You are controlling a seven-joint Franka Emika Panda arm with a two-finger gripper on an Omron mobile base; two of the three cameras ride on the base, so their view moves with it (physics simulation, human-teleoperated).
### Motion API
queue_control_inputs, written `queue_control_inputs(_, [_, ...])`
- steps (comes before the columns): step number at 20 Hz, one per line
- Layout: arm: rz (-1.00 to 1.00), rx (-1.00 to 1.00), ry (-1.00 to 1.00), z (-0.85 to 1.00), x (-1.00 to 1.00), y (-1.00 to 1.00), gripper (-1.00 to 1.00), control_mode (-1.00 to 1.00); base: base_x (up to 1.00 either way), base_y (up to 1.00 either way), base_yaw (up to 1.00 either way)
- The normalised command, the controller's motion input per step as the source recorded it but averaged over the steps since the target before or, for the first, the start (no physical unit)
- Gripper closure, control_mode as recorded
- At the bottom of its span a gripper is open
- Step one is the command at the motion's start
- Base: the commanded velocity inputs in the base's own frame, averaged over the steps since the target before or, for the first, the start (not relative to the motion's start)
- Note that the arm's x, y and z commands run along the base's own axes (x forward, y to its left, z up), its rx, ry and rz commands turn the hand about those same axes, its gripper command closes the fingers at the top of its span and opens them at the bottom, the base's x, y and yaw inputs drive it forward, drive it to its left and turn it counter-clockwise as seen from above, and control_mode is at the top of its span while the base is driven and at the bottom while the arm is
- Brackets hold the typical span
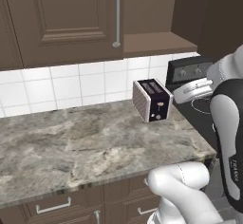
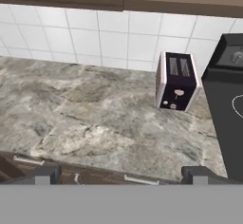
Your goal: Open the cabinet. Pick the spray and place it next to the sink. Then close the cabinet.
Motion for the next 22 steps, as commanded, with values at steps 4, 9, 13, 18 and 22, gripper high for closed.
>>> queue_control_inputs(4, [0.0, 0.0, -0.13, 0.23, 0.02, 0.0, -1.0, -1.0, 0.0, 0.0, 0.0])
queue_control_inputs(9, [0.0, 0.14, -0.38, 0.21, 0.07, 0.0, -1.0, -1.0, 0.0, 0.0, 0.0])
queue_control_inputs(13, [0.0, 0.15, -0.35, 0.04, 0.0, 0.0, -1.0, -1.0, 0.0, 0.0, 0.0])
queue_control_inputs(18, [0.0, 0.03, -0.19, 0.12, -0.17, 0.0, -1.0, -1.0, 0.0, 0.0, 0.0])
queue_control_inputs(22, [0.02, 0.03, -0.2, 0.41, -0.08, -0.05, -1.0, -1.0, 0.0, 0.0, 0.0])
